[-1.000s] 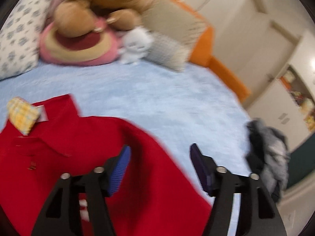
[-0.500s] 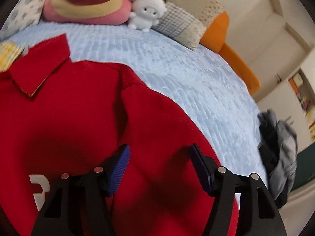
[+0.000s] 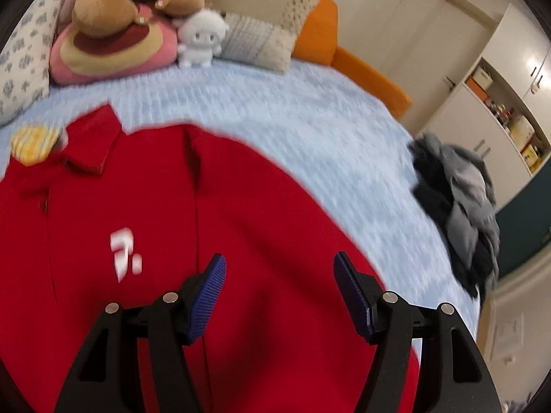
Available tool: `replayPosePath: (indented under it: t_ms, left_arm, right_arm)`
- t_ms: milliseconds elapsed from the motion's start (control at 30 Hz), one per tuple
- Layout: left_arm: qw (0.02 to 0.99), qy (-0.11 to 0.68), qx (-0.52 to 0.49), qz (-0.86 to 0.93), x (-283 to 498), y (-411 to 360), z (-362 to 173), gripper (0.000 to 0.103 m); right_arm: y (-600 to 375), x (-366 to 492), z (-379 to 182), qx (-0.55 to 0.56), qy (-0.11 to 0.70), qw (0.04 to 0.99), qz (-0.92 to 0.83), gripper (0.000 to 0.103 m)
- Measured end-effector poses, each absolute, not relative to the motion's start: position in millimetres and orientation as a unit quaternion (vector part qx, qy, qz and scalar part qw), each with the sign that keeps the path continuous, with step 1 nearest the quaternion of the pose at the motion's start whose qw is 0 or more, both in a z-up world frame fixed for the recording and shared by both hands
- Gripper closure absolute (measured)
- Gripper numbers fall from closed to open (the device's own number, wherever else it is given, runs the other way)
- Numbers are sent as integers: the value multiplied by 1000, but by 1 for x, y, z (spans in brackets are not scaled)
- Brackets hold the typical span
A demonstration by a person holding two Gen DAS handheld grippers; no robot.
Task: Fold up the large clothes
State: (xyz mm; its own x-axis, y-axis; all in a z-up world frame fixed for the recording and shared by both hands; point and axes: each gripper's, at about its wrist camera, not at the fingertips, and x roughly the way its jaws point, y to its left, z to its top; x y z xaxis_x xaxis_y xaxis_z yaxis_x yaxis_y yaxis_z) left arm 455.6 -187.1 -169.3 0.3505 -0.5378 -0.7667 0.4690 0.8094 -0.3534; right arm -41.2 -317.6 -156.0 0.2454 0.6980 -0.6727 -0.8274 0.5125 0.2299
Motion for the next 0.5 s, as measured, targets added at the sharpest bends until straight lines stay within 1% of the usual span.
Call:
replayPosePath:
  t_ms: [133, 167, 267, 367, 433, 500]
  left_arm:
    - [813, 519, 16, -264, 445, -179, -204, 35]
    - [811, 526, 29, -254, 444, -178, -215, 40]
    - [828, 495, 55, -258, 434, -181, -215, 40]
    - [837, 473, -4, -276, 423, -166, -196, 40]
    - [849, 446, -51, -278, 408, -139, -177, 34]
    - [866, 420, -78, -260, 388, -102, -158, 16]
  right_arm:
    - [-288, -51, -184, -113, 406, 768, 483, 102]
    - [-285, -59, -186, -120, 402, 771, 478, 102]
    - [-293, -60, -180, -116, 404, 773, 476, 102]
    - [-306, -55, -165, -104, 396, 780, 473, 102]
    - [-310, -54, -153, -112, 383, 787, 470, 100]
    - [-308, -56, -138, -123, 368, 796, 465, 99]
